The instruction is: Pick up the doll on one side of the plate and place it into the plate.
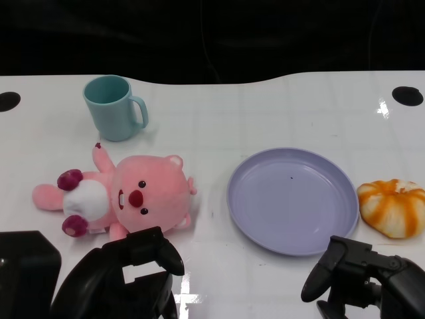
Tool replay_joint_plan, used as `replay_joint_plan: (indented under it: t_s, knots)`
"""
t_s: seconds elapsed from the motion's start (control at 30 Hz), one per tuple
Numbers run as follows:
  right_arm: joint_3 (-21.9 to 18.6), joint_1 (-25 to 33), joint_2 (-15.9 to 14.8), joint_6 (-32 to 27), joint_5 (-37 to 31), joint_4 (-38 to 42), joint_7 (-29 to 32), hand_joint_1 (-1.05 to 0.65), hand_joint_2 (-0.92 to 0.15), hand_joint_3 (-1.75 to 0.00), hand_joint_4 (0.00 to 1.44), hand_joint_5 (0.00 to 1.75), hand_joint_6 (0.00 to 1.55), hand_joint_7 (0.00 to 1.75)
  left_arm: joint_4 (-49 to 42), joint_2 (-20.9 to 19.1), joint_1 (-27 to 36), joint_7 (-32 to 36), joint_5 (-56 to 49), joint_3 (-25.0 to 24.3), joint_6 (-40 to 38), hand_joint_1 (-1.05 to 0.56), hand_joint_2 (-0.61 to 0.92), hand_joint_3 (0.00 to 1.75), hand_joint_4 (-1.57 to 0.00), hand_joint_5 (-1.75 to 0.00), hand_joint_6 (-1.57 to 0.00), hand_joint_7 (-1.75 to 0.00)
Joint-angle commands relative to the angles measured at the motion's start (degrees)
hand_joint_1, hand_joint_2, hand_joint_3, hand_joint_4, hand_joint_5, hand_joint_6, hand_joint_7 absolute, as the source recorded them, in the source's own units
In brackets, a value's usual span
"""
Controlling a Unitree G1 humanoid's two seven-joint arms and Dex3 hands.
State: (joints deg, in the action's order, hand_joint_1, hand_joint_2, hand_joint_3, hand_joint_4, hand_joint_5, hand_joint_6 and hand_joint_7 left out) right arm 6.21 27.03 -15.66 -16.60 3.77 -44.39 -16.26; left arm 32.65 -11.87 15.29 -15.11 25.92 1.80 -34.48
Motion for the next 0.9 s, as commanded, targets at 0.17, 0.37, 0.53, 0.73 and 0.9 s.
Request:
replay_joint_plan:
  t_s: [0.17, 0.37, 0.53, 0.73, 0.9]
  knots:
    - [-0.24, -0.38, -0.05, -0.19, 0.23, -0.81, 0.39, -0.12, -0.58, -1.07, 0.63, 1.71, 0.55, 1.40, 0.15, -1.00, 0.09, -0.44, -0.09, -0.70, 0.25, -0.27, 0.43, 1.28, -0.80, -1.75, -0.73, -1.53]
    - [-0.17, -0.32, -0.14, -0.16, 0.00, -0.81, 0.51, -0.12, -0.58, -1.08, 0.63, 1.71, 0.55, 1.41, 0.03, -0.99, 0.18, -0.67, 0.02, -0.73, 0.55, -0.27, 0.43, 1.28, -0.80, -1.75, -0.73, -1.53]
    - [-0.24, -0.31, -0.10, -0.01, 0.20, -0.63, 0.47, -0.13, -0.58, -1.07, 0.63, 1.71, 0.55, 1.41, -0.40, -0.94, 0.16, -1.09, 0.02, -0.82, 1.00, -0.27, 0.43, 1.28, -0.80, -1.75, -0.72, -1.53]
    - [-0.17, -0.44, -0.09, -0.06, 0.16, -0.54, 0.49, -0.12, -0.58, -1.06, 0.63, 1.71, 0.55, 1.40, -0.62, -1.05, 0.05, -1.18, -0.34, -0.93, 0.98, -0.27, 0.43, 1.28, -0.80, -1.75, -0.72, -1.53]
    - [-0.04, -0.50, -0.12, 0.03, -0.04, -0.49, 0.52, -0.13, -0.59, -1.06, 0.63, 1.70, 0.55, 1.40, -0.83, -1.00, -0.06, -1.27, -0.27, -1.22, 0.97, -0.26, 0.44, 1.28, -0.80, -1.75, -0.72, -1.53]
